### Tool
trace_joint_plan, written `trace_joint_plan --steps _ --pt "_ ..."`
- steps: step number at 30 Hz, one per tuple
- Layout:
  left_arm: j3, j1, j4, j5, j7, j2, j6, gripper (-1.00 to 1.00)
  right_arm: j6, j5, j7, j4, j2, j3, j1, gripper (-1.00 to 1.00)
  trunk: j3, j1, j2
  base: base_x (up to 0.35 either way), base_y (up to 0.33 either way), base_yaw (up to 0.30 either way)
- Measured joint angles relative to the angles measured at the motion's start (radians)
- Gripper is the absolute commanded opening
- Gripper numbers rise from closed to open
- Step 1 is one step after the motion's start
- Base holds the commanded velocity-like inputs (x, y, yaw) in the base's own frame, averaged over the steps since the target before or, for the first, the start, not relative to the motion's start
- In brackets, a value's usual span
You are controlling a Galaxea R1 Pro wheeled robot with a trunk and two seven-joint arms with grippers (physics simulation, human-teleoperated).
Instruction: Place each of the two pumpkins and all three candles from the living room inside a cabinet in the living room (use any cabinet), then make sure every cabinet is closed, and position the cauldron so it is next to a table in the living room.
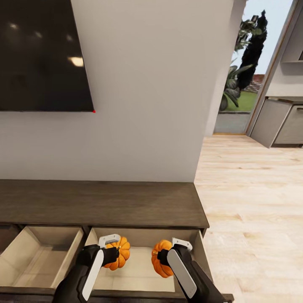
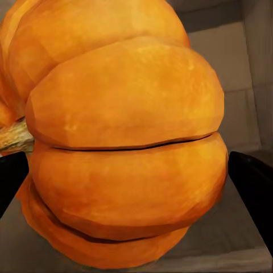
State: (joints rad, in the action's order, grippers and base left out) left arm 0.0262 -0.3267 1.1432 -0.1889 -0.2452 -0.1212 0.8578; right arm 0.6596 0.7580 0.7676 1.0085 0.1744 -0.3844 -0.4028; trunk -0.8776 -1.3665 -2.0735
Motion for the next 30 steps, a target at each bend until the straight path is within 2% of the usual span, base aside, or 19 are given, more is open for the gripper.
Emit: trace_joint_plan --steps 5,8,14,27,30 --pt "-0.001 0.000 -0.006 -0.001 0.000 0.000 -0.010 -1.00 -0.016 -0.001 0.000 -0.078 0.000 0.000 -0.028 -1.00 -0.016 -0.019 -0.035 0.000 0.000 0.000" --pt "-0.001 0.000 -0.008 0.000 -0.001 0.000 -0.012 -1.00 -0.053 -0.003 -0.002 -0.094 0.000 -0.003 -0.032 -1.00 -0.025 -0.031 -0.056 0.000 0.000 0.000" --pt "-0.002 0.000 -0.055 0.002 -0.001 -0.001 -0.099 -1.00 -0.093 -0.003 -0.004 -0.101 0.000 -0.012 -0.033 -1.00 -0.044 -0.054 -0.098 0.000 0.000 0.000" --pt "-0.002 0.000 -0.084 0.005 -0.010 -0.003 -0.152 -1.00 -0.103 -0.003 -0.011 -0.100 0.000 -0.014 -0.033 -1.00 -0.085 -0.104 -0.189 0.000 0.000 0.000" --pt "-0.018 0.000 -0.086 0.002 -0.011 -0.003 -0.173 -1.00 -0.103 -0.003 -0.011 -0.099 0.000 -0.014 -0.033 -1.00 -0.094 -0.115 -0.210 0.000 0.000 0.000"
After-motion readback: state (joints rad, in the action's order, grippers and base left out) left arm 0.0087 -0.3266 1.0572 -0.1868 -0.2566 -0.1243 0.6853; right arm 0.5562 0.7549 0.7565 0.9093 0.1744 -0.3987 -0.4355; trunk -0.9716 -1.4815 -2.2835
